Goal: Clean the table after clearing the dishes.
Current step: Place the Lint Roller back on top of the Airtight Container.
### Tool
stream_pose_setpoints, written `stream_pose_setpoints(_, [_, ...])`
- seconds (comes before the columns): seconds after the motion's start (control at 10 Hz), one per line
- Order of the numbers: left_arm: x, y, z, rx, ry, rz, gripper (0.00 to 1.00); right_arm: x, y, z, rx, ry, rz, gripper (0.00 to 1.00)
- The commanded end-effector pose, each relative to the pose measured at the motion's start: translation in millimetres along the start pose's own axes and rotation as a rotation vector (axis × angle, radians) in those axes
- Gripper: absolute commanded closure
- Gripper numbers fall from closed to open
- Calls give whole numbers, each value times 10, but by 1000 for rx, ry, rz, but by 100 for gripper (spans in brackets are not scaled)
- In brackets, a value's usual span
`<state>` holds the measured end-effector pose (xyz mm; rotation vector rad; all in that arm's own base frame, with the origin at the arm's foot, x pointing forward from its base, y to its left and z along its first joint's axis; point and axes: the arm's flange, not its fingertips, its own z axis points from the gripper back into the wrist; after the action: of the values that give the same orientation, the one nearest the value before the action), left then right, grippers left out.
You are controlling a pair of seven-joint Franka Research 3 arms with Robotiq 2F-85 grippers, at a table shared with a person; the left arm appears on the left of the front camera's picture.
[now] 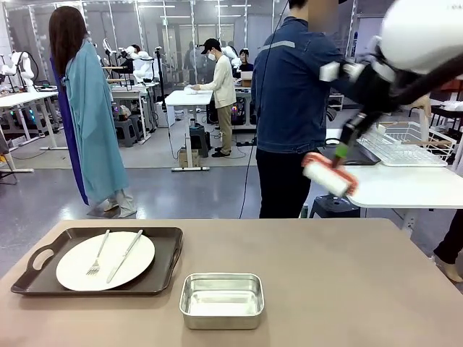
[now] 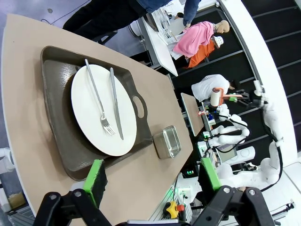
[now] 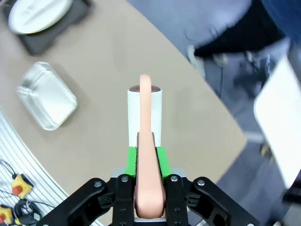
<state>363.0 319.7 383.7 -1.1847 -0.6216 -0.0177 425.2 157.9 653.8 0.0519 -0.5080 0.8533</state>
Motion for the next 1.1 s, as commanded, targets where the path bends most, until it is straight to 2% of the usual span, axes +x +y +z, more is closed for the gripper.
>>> stream_pose_setpoints(0.0, [17, -29, 14, -15, -17, 14, 0, 381, 385, -197, 121, -7, 298, 79])
stream_pose_setpoints(0.2, [17, -29, 14, -15, -17, 14, 0, 842, 1155, -468, 170, 28, 524, 79])
stream_pose_setpoints(0.4, [17, -29, 14, -15, -17, 14, 0, 1068, 1525, -771, 242, 124, 622, 79])
stream_pose_setpoints(0.5, [17, -29, 14, -15, -17, 14, 0, 1144, 1661, -833, 239, 131, 600, 79])
stream_pose_setpoints(0.6, [17, -29, 14, -15, -17, 14, 0, 1178, 1647, -819, 274, 120, 520, 79])
stream_pose_setpoints(0.7, [17, -29, 14, -15, -17, 14, 0, 1033, 1763, -930, 258, 104, 593, 79])
stream_pose_setpoints(1.0, [17, -29, 14, -15, -17, 14, 0, 1033, 1763, -930, 258, 104, 593, 79])
